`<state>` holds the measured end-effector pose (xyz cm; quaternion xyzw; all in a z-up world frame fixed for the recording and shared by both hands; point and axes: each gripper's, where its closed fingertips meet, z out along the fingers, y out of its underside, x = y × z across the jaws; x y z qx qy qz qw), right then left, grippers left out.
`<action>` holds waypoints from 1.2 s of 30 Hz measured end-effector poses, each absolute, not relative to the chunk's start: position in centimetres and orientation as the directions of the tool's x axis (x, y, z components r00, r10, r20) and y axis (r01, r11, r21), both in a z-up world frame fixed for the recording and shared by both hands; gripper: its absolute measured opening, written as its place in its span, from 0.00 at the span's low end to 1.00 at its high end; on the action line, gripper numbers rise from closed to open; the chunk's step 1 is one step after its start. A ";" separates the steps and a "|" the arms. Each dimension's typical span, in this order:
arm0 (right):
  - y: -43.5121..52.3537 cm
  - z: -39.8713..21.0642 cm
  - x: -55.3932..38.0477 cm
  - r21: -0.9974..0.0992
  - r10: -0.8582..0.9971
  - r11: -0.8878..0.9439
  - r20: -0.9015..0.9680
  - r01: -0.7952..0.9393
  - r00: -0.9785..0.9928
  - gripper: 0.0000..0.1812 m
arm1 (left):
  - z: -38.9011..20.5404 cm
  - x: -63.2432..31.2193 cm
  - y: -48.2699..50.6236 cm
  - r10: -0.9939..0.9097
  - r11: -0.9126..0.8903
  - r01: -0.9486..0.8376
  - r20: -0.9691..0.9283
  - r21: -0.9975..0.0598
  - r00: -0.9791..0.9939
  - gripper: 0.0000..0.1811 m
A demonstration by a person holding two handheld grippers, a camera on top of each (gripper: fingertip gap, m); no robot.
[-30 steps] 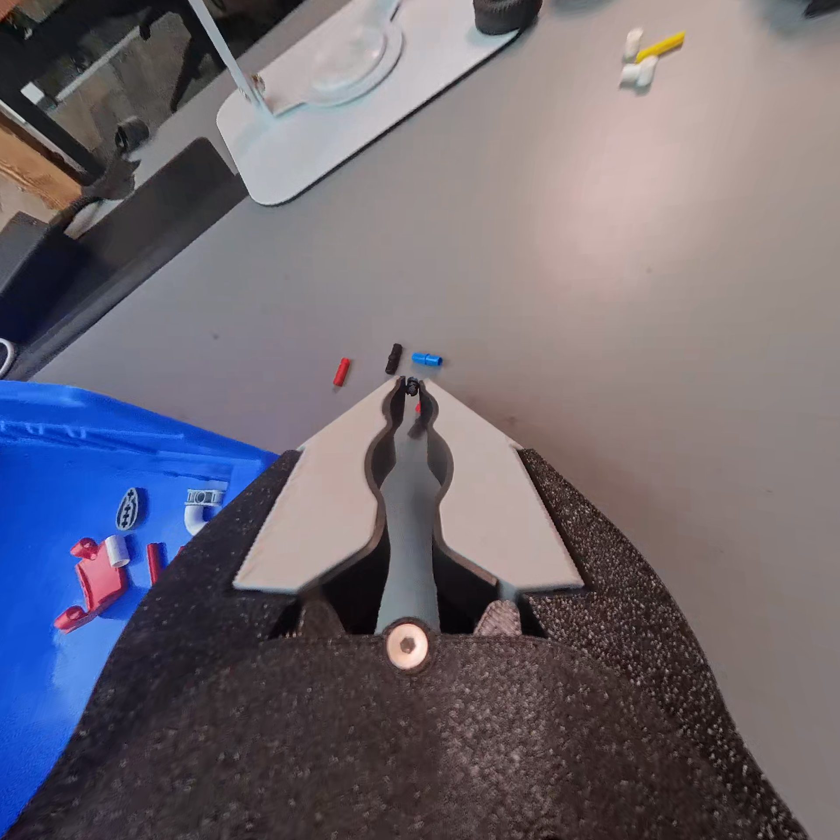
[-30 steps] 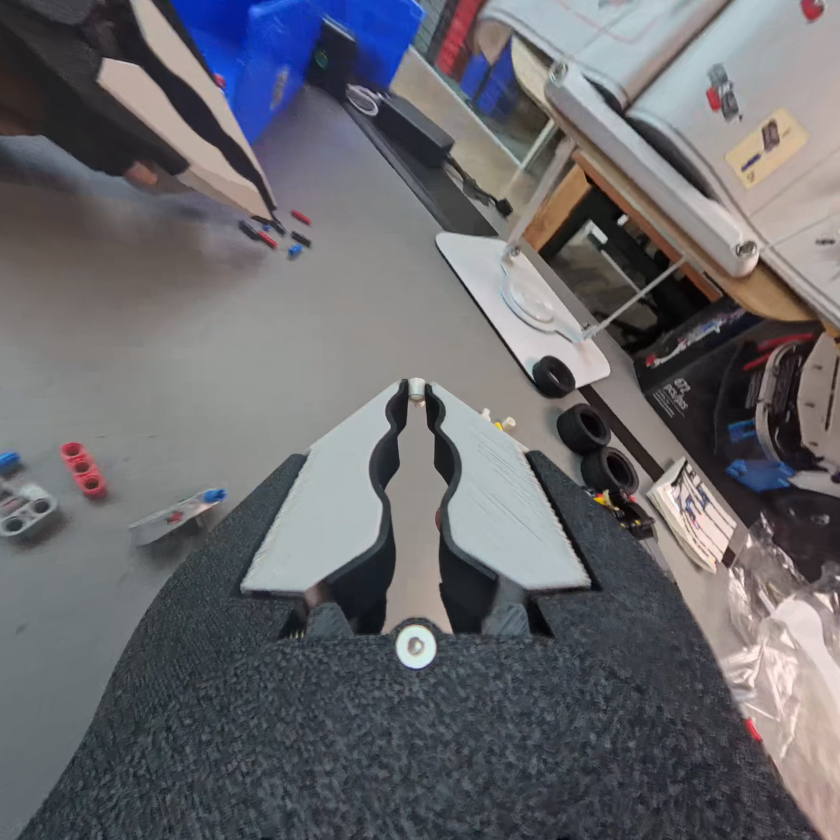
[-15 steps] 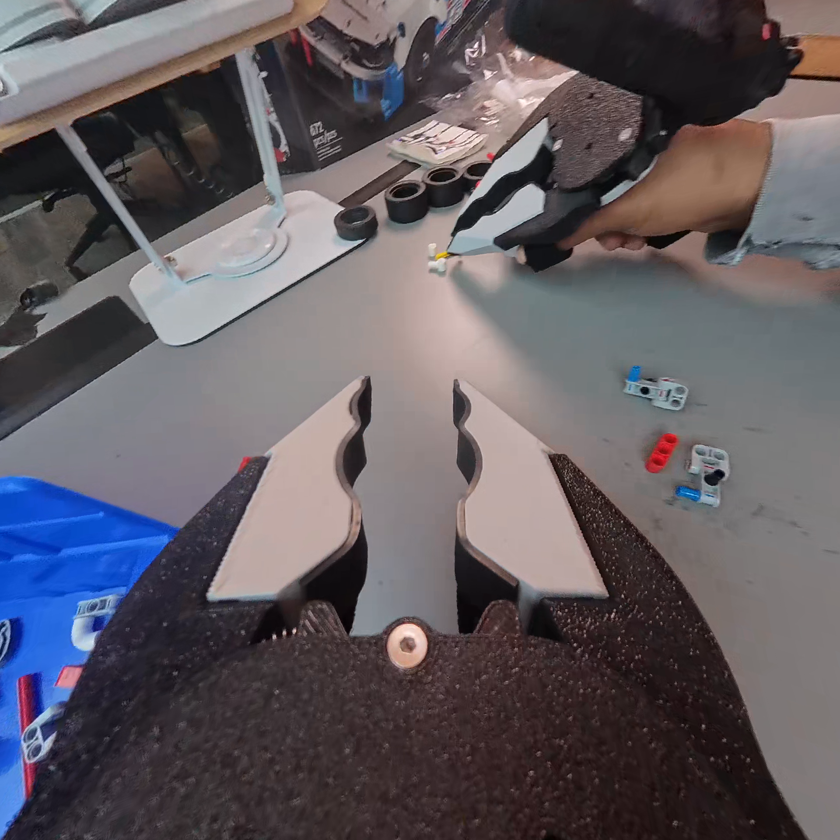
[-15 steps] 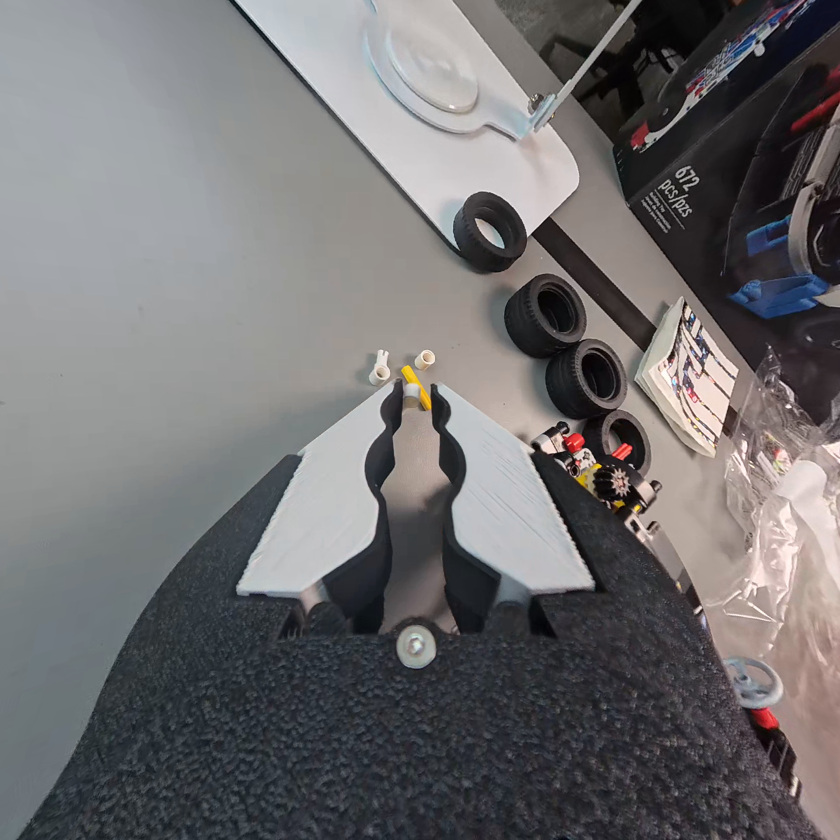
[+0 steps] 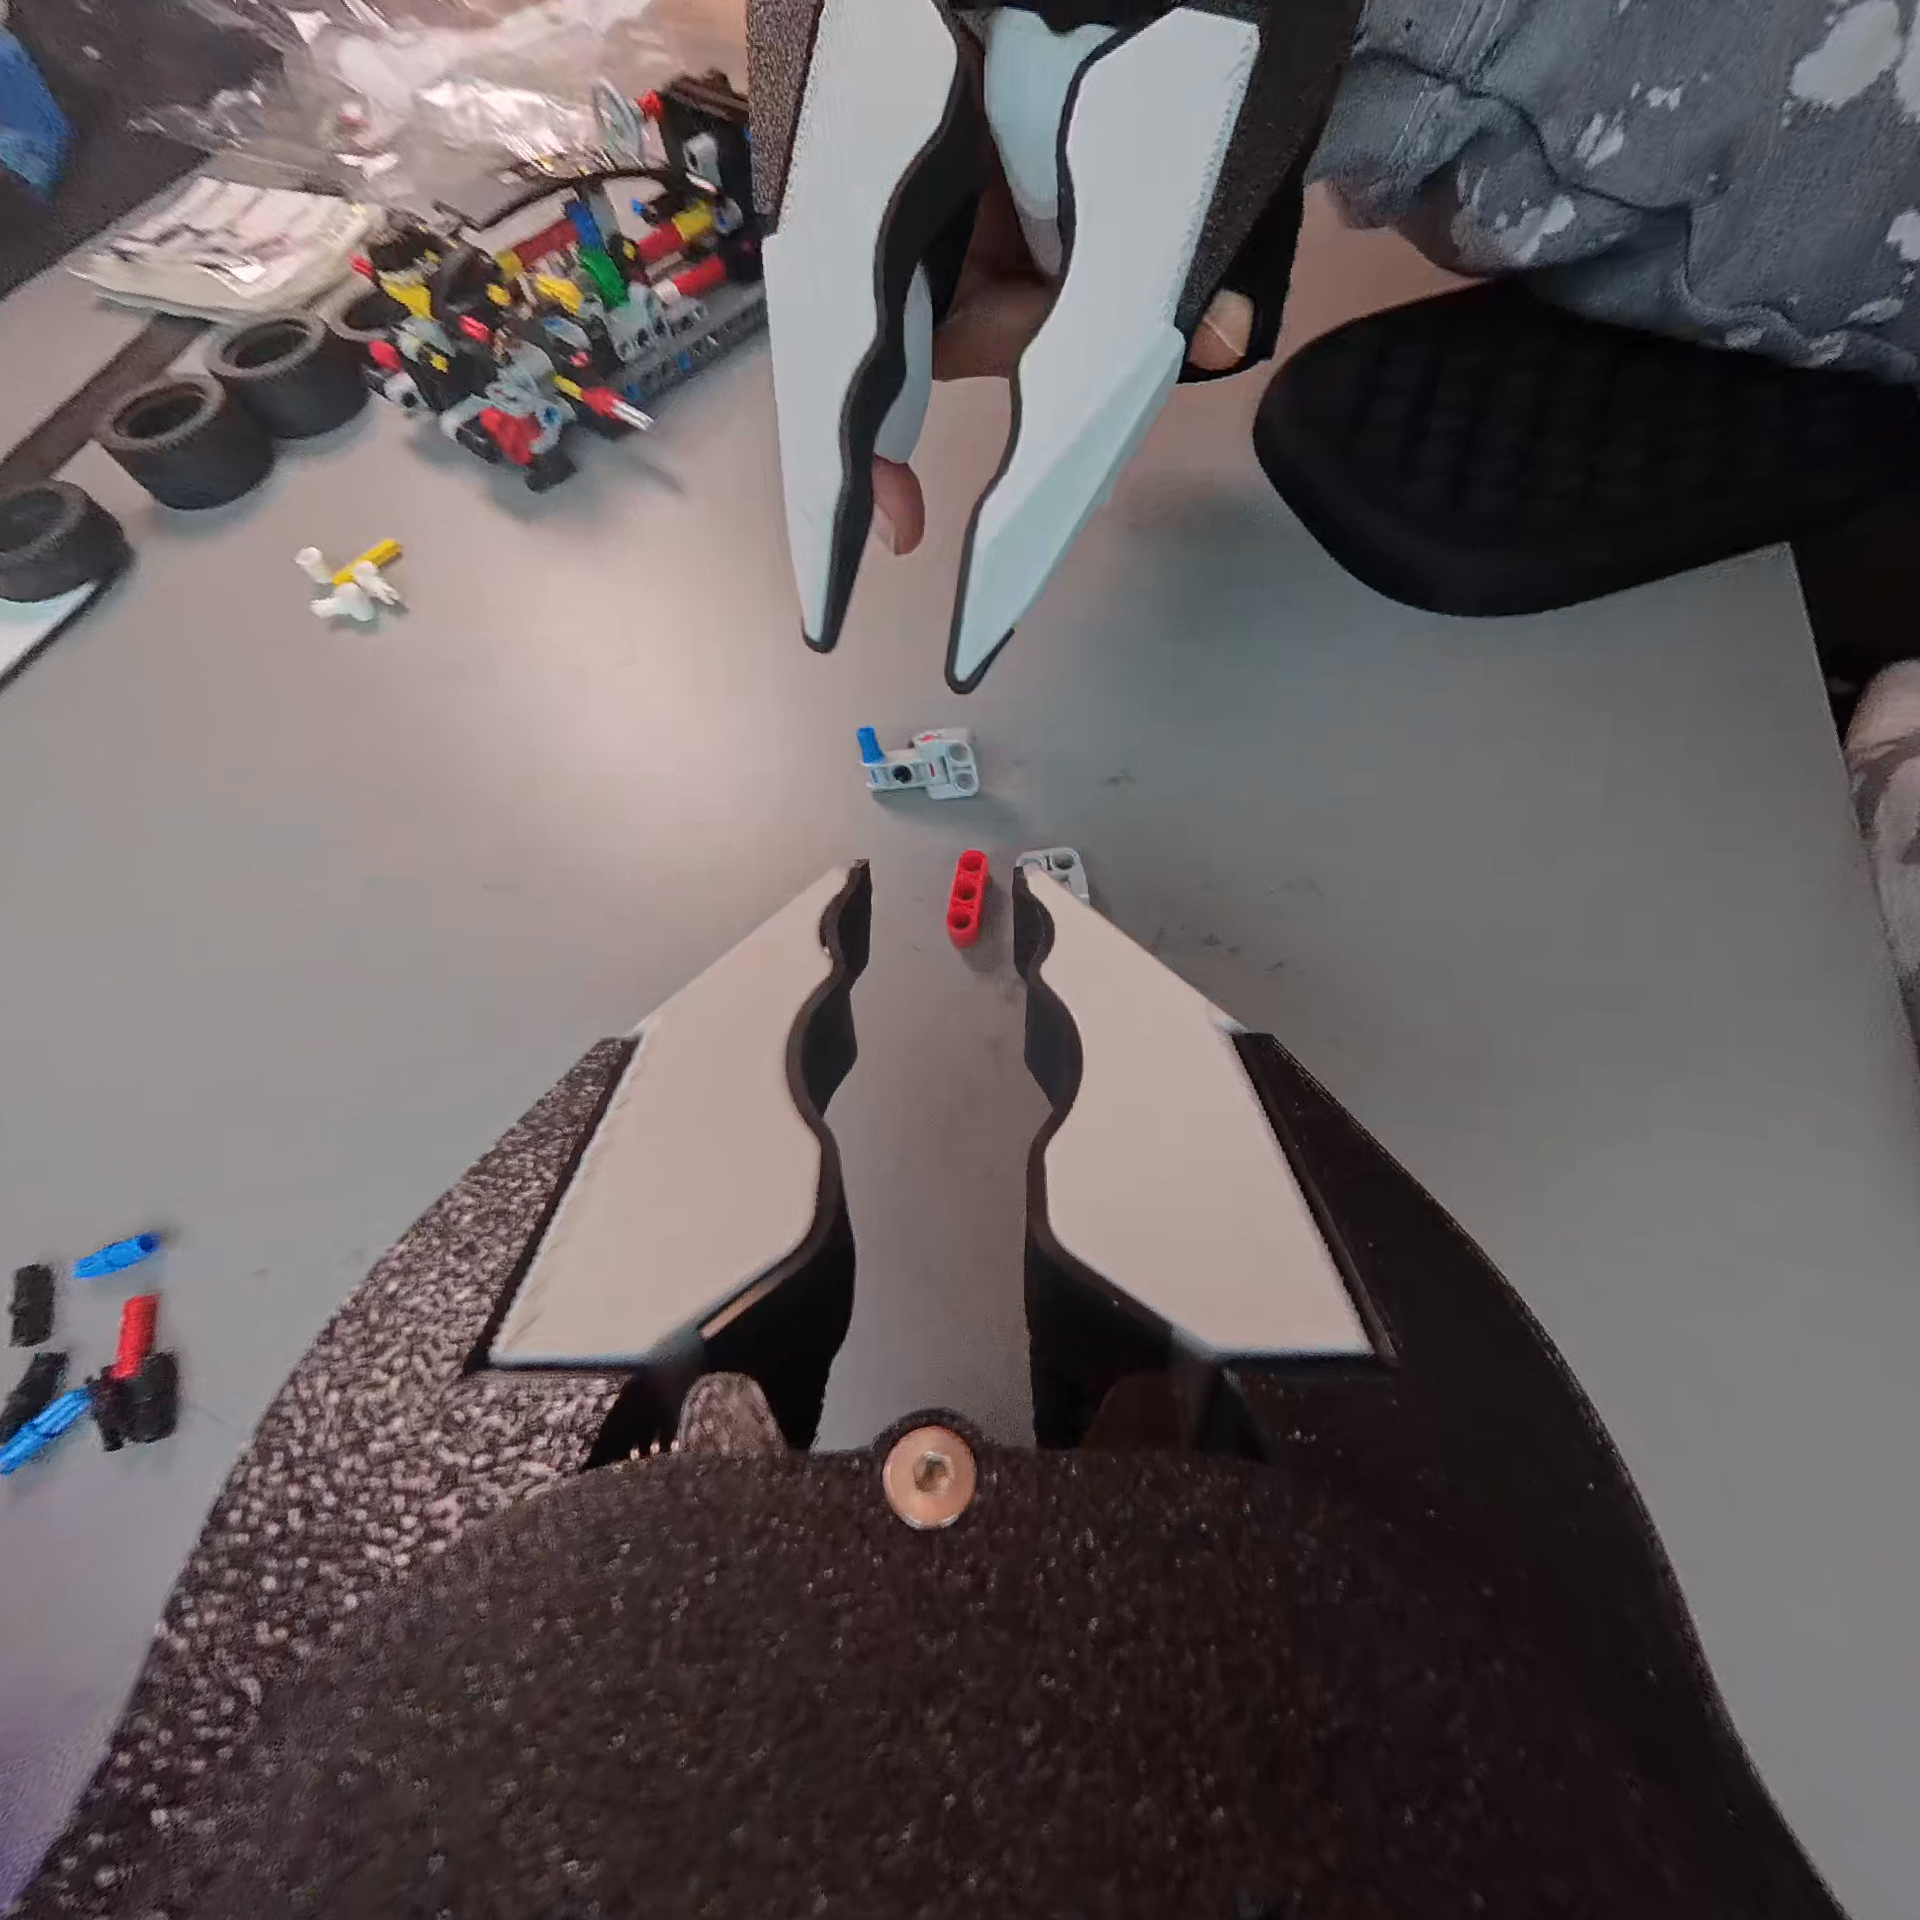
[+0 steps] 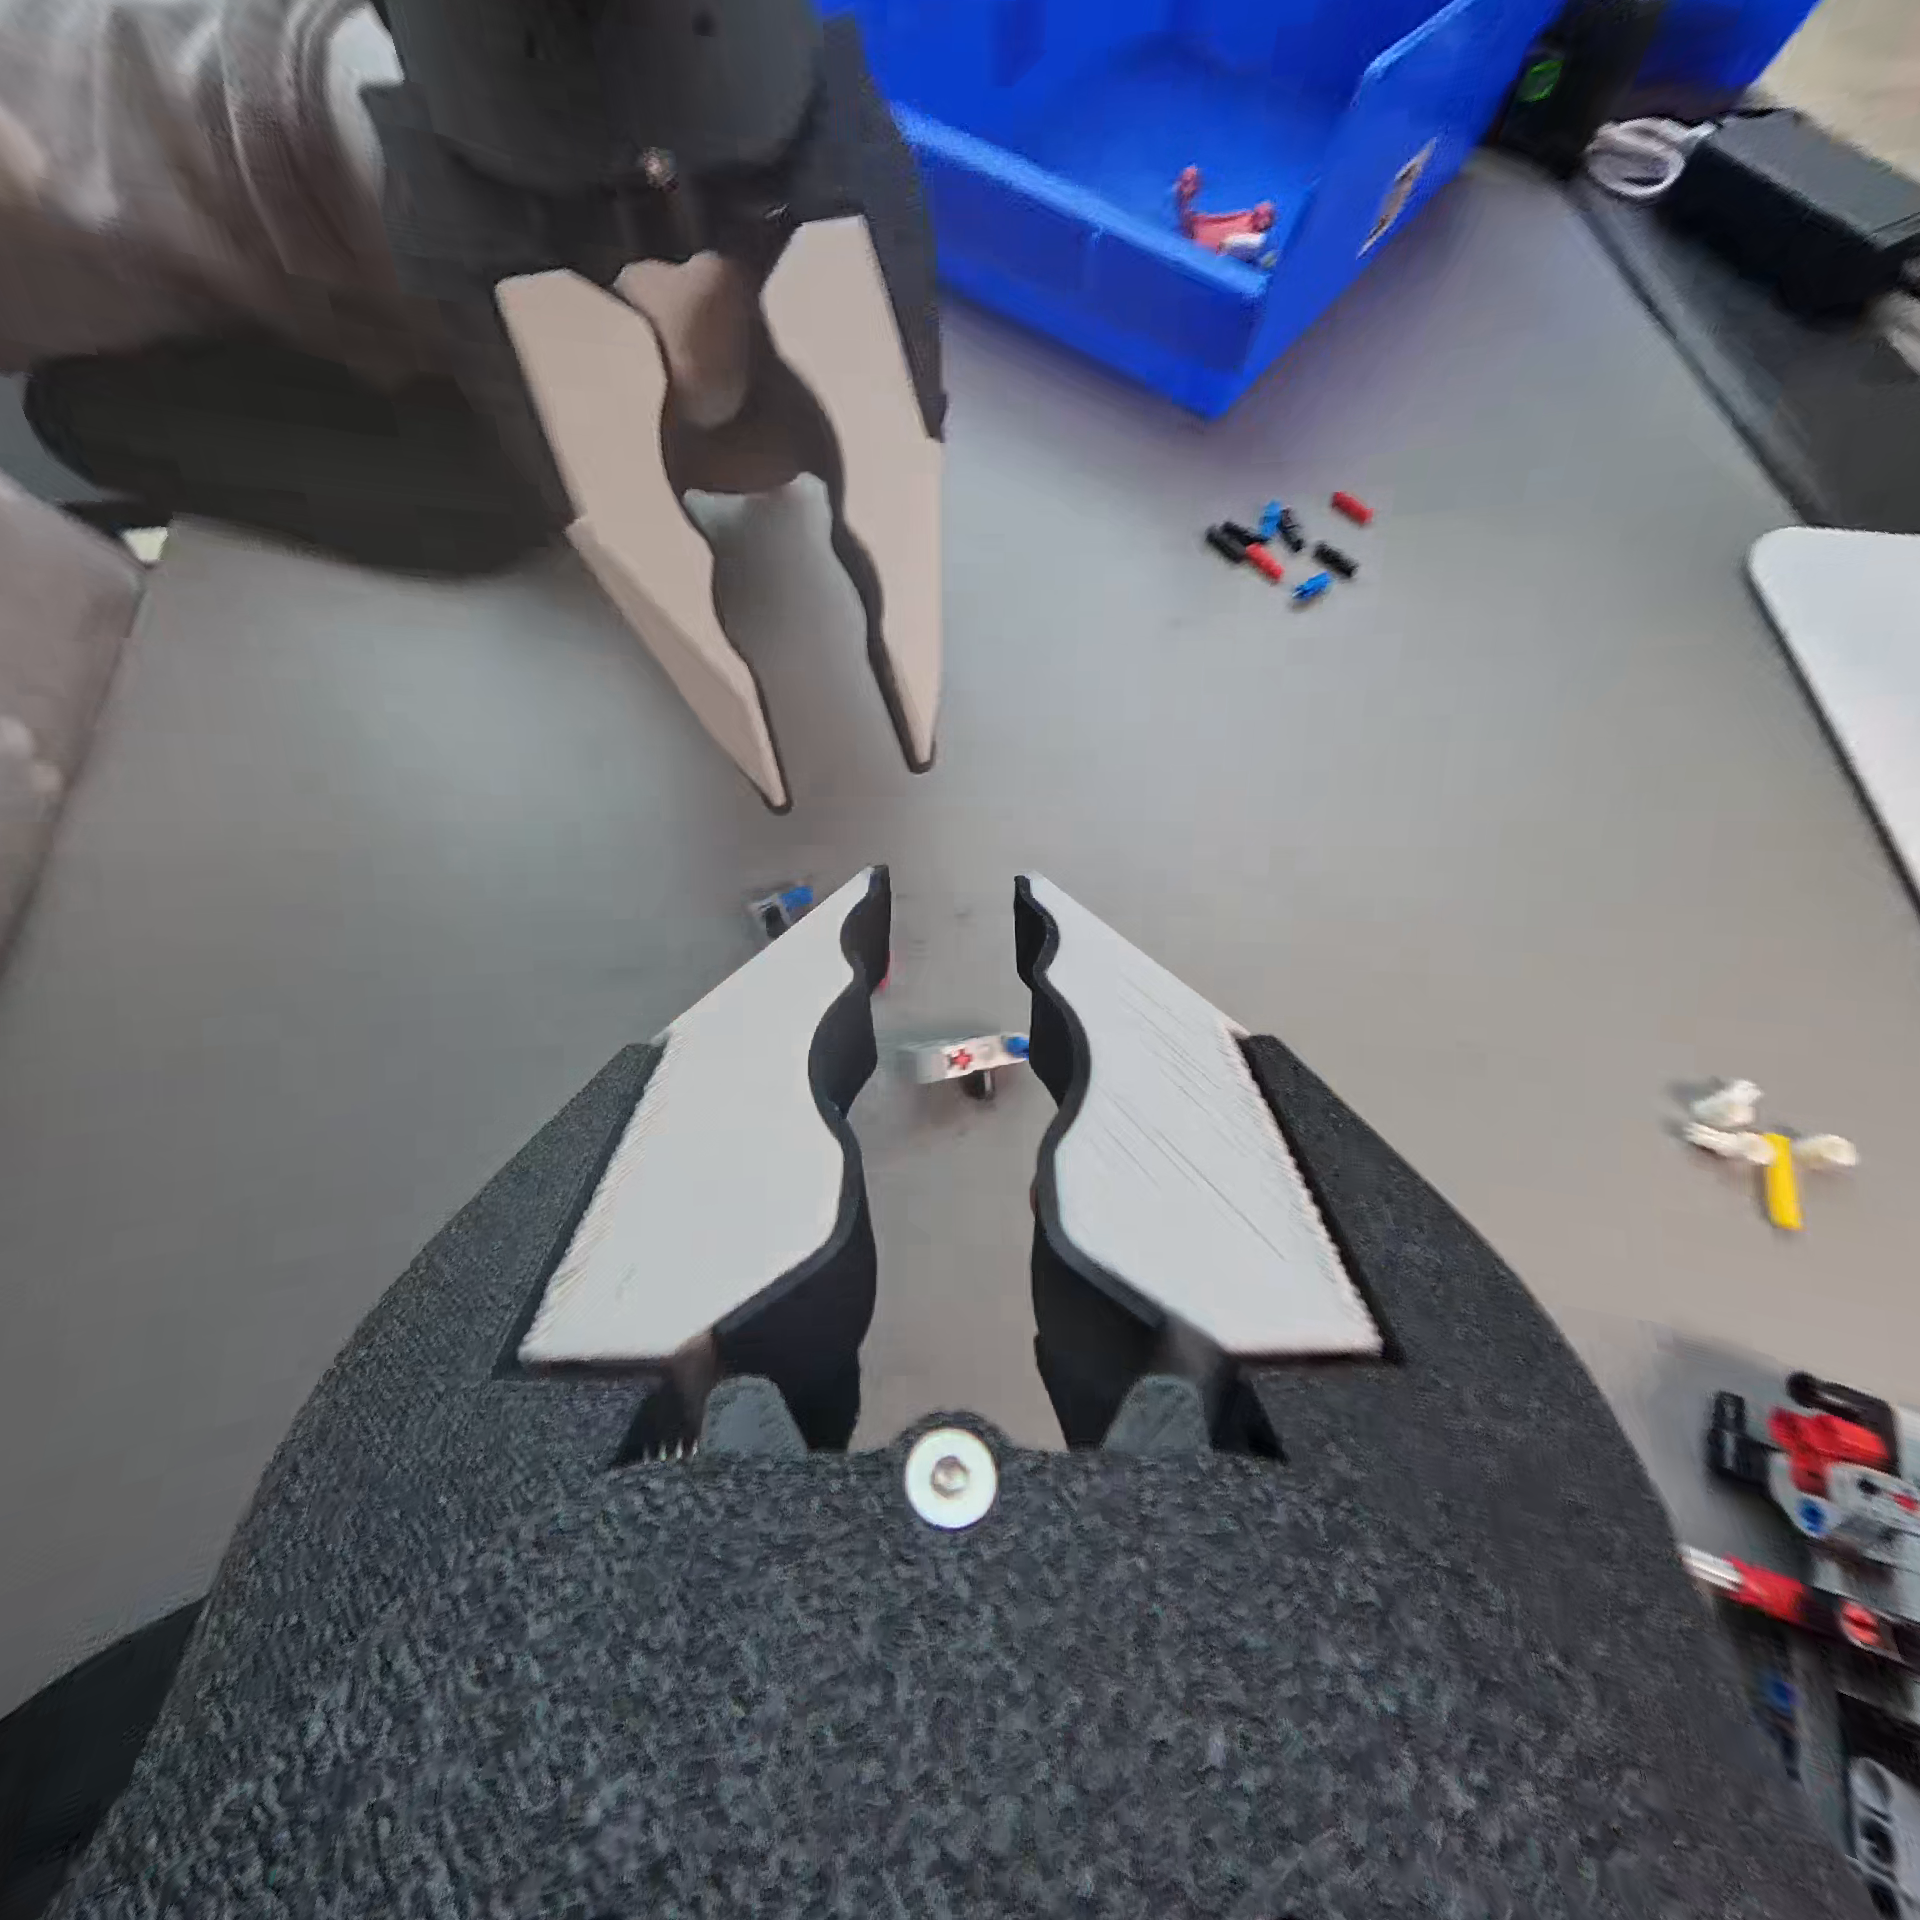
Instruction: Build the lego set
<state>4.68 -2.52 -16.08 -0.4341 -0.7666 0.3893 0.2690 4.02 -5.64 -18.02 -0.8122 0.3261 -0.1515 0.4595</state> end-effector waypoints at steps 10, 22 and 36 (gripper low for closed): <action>-4.3 -21.1 5.1 -0.680 0.840 0.439 0.079 0.587 -0.536 0.08 | -21.1 4.2 -5.5 -0.674 -0.439 -0.469 -0.065 -0.767 0.736 0.12; -4.1 -19.6 6.6 -0.713 0.842 0.408 0.051 0.571 -0.537 0.08 | -18.7 2.2 -2.8 -0.576 -0.398 -0.481 -0.196 -0.782 0.794 0.04; -3.2 -19.7 7.5 -0.689 0.851 0.408 0.050 0.598 -0.523 0.12 | -12.9 -23.9 -7.5 0.386 -0.574 -0.059 -0.334 -0.817 0.860 0.05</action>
